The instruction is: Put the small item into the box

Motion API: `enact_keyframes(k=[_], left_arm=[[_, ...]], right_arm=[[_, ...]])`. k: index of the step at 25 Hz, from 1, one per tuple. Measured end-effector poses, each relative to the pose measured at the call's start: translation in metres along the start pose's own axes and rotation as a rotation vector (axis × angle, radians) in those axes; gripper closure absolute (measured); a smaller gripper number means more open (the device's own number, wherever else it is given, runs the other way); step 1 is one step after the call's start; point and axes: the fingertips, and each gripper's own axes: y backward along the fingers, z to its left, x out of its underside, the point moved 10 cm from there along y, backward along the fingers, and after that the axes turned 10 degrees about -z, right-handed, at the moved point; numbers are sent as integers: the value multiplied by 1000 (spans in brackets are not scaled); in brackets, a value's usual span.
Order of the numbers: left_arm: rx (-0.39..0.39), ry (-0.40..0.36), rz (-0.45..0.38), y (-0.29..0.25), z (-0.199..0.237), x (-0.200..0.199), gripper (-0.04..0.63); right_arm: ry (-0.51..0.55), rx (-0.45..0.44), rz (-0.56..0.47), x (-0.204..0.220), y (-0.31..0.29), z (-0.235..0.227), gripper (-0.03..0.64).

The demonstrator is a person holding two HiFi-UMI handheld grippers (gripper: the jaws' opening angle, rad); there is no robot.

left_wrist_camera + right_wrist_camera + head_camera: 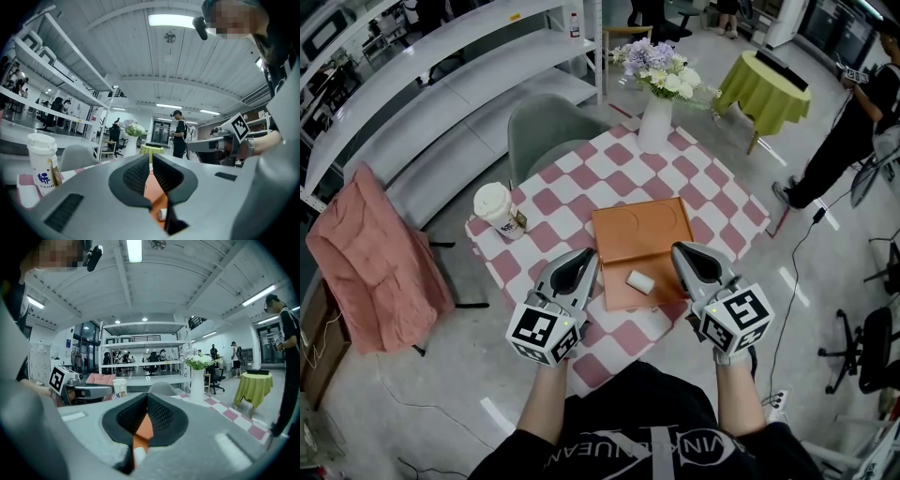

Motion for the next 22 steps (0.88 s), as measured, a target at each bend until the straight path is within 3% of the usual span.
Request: enact_keyframes(k=[22], left_arm=[[-3, 7, -11, 0, 4, -1, 569]], right_arm=[[14, -6, 18, 0, -4, 2, 611]])
